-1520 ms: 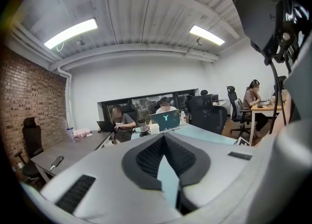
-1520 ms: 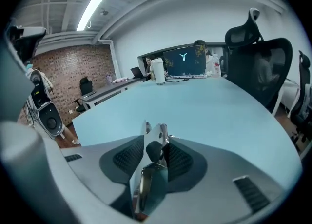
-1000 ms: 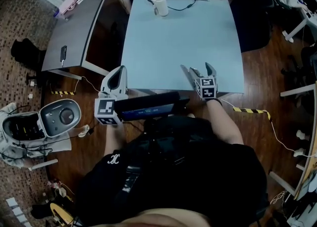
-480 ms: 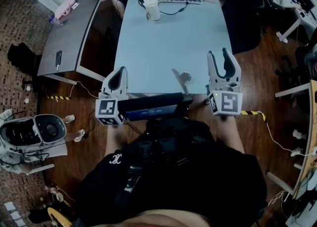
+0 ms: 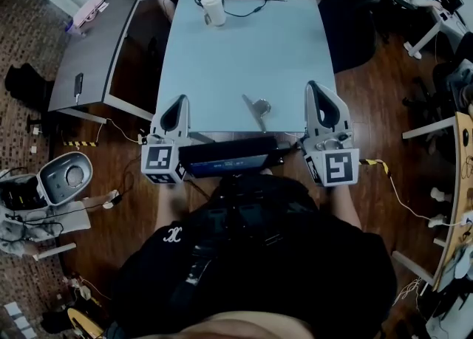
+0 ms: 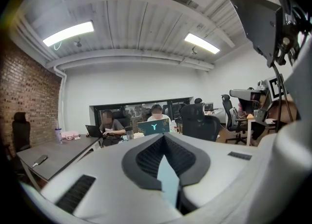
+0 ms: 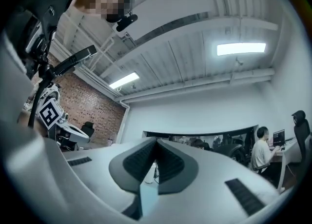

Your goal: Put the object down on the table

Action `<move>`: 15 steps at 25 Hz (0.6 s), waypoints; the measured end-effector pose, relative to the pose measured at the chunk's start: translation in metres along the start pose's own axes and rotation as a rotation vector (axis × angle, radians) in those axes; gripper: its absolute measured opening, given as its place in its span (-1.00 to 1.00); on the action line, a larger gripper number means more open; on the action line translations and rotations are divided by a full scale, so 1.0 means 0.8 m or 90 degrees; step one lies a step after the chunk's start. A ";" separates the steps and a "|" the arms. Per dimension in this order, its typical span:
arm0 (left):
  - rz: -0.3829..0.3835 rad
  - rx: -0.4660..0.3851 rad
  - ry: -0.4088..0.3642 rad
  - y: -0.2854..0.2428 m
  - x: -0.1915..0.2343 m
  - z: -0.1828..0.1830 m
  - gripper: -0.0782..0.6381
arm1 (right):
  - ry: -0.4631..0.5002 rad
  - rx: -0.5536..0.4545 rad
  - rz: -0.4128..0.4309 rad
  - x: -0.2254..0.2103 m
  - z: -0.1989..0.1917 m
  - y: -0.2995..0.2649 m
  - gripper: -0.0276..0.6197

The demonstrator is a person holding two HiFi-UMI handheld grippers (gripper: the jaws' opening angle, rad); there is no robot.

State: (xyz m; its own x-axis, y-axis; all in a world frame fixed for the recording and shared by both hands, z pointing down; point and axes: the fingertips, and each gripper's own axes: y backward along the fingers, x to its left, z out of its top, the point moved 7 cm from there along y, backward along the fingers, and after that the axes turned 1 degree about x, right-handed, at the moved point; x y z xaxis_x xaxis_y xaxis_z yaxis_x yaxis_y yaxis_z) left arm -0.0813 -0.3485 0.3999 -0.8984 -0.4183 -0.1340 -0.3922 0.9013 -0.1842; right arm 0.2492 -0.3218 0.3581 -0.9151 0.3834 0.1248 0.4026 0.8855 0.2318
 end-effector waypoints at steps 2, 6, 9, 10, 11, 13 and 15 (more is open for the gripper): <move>-0.001 0.001 0.000 0.008 -0.006 -0.003 -0.79 | -0.002 0.001 0.005 0.003 0.003 0.011 -0.99; -0.007 -0.005 -0.003 0.029 -0.017 -0.003 -0.79 | 0.001 -0.006 0.008 0.015 0.013 0.038 -0.99; -0.020 -0.009 -0.003 0.049 -0.028 0.000 -0.79 | -0.004 -0.003 -0.006 0.025 0.020 0.065 -0.99; -0.024 -0.015 -0.009 0.057 -0.031 0.004 -0.79 | -0.002 -0.006 -0.010 0.029 0.025 0.074 -0.99; -0.027 -0.023 -0.016 0.067 -0.034 0.008 -0.79 | 0.002 -0.014 -0.015 0.034 0.030 0.082 -0.99; -0.035 -0.040 -0.019 0.093 -0.038 0.013 -0.79 | 0.006 -0.036 -0.021 0.048 0.042 0.099 -0.99; -0.044 -0.058 -0.004 0.131 -0.042 0.010 -0.79 | 0.001 -0.046 -0.019 0.073 0.051 0.125 -0.99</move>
State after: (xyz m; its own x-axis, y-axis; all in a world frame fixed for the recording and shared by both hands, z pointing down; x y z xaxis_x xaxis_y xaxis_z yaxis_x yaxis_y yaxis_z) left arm -0.0905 -0.2413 0.3773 -0.8673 -0.4804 -0.1306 -0.4699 0.8766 -0.1039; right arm 0.2355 -0.2000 0.3491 -0.9267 0.3567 0.1183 0.3758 0.8755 0.3039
